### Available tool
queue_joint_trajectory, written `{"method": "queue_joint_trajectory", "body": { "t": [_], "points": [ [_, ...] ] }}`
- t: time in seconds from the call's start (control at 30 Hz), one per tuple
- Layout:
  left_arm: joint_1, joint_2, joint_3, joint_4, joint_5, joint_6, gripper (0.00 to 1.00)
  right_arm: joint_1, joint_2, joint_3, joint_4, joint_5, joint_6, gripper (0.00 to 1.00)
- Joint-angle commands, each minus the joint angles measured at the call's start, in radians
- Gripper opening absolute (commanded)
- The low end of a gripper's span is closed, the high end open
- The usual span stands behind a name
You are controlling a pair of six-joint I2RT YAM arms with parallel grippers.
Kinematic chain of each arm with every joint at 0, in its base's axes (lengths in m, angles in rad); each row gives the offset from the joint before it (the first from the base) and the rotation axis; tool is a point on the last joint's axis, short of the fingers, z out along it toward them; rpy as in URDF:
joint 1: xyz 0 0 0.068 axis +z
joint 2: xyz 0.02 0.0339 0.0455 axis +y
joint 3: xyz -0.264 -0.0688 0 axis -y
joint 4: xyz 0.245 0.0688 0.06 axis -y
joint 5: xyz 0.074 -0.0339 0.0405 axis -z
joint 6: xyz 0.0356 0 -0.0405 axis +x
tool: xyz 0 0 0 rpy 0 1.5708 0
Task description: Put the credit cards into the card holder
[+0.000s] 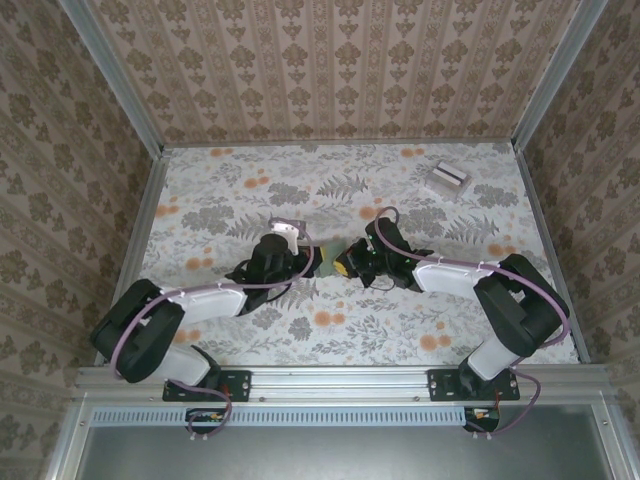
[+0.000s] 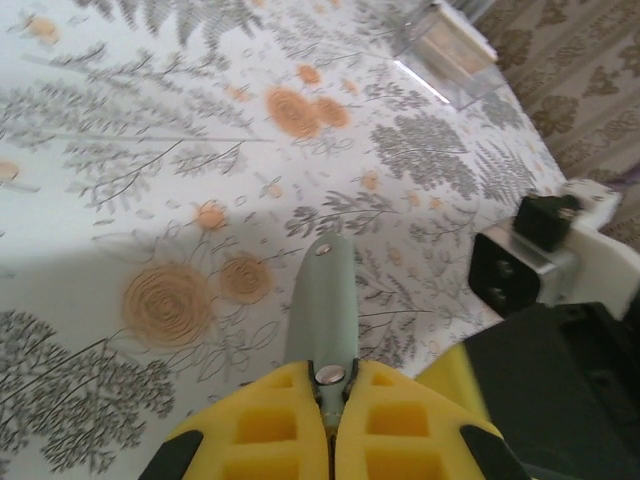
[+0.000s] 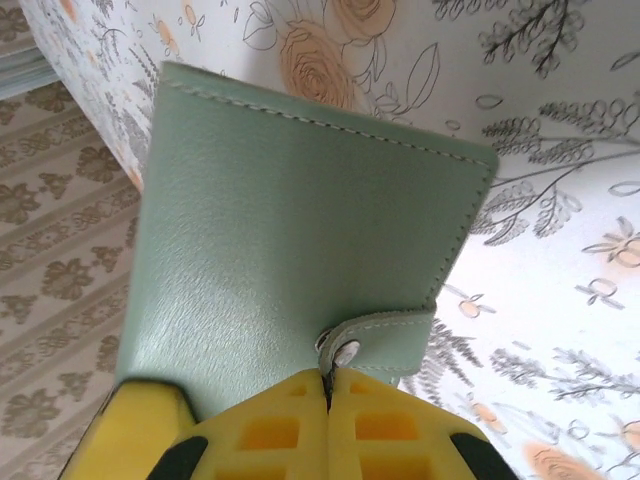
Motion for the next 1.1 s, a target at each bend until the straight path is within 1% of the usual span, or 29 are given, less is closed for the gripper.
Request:
{"method": "queue_joint_trajectory", "body": {
  "t": [0.0,0.07,0.17,0.27,0.37,0.4,0.43,0.47,0.5,0.53,0.57,0.63,0.73,0.87,0.97,1.07],
  "points": [
    [0.023,0.057,-0.01,0.089,-0.028,-0.075,0.0,0.007,-0.053,0.019,-0.119,0.057,-0.093,0.0],
    [0.023,0.103,0.0,0.088,-0.054,-0.099,0.0,0.007,-0.077,0.022,-0.154,0.086,-0.128,0.0],
    [0.029,0.189,-0.001,0.134,-0.059,-0.14,0.0,0.006,-0.087,0.042,-0.168,0.072,-0.157,0.0],
    [0.032,0.282,-0.025,0.28,-0.017,-0.209,0.14,0.006,-0.092,0.077,-0.223,0.066,-0.2,0.0],
    [0.035,0.369,-0.053,0.46,0.033,-0.279,0.2,0.0,-0.108,0.087,-0.275,0.101,-0.243,0.0],
    [0.035,0.398,-0.063,0.515,0.049,-0.305,0.26,-0.003,-0.112,0.088,-0.284,0.11,-0.26,0.0],
    [0.036,0.426,-0.074,0.565,0.06,-0.324,0.36,-0.006,-0.114,0.094,-0.296,0.116,-0.285,0.0],
    [0.036,0.446,-0.083,0.612,0.069,-0.337,0.48,-0.009,-0.114,0.102,-0.31,0.12,-0.313,0.0],
    [0.037,0.47,-0.097,0.666,0.076,-0.345,0.62,-0.011,-0.111,0.117,-0.326,0.124,-0.357,0.0],
    [0.037,0.487,-0.113,0.713,0.079,-0.352,0.67,-0.017,-0.105,0.138,-0.347,0.123,-0.414,0.0],
    [0.038,0.495,-0.124,0.727,0.078,-0.36,0.69,-0.02,-0.098,0.158,-0.372,0.119,-0.459,0.0],
    [0.044,0.488,-0.14,0.726,0.084,-0.354,0.69,-0.028,-0.09,0.183,-0.402,0.105,-0.536,0.0],
    [0.056,0.438,-0.16,0.719,0.103,-0.312,0.7,-0.033,-0.114,0.182,-0.353,0.07,-0.587,0.0],
    [0.091,0.349,-0.173,0.643,0.127,-0.269,0.71,-0.042,-0.123,0.242,-0.453,0.066,-0.704,0.0],
    [0.109,0.263,-0.155,0.504,0.149,-0.213,0.72,-0.058,-0.122,0.271,-0.508,0.046,-0.789,0.0],
    [0.115,0.161,-0.109,0.274,0.147,-0.144,0.73,-0.074,-0.117,0.291,-0.552,0.033,-0.851,0.0]
  ]
}}
